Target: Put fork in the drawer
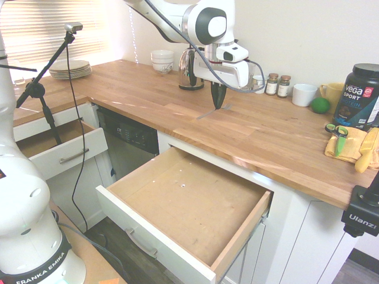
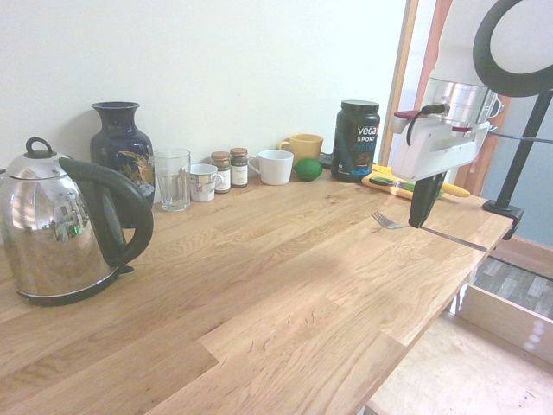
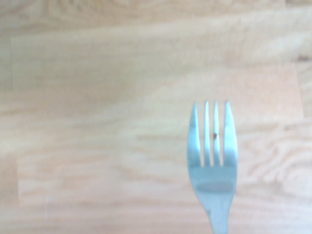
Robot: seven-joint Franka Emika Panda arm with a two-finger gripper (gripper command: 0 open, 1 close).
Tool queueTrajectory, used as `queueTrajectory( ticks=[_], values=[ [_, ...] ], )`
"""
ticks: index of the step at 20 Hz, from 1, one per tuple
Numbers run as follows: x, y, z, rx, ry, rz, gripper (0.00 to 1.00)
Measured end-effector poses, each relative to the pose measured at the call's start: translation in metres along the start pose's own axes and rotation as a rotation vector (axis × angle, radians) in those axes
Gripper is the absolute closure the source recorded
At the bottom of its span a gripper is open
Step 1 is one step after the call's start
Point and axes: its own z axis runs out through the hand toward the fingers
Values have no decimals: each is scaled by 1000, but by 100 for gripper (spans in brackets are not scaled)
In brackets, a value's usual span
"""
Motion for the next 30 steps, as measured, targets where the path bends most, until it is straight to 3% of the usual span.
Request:
queueTrajectory(
  ticks=[12, 21, 30],
  values=[
    [-52, 40, -2, 0, 3, 24, 100],
    [-99, 87, 16, -7, -6, 52, 100],
    [-115, 106, 38, -24, -15, 69, 100]
  ],
)
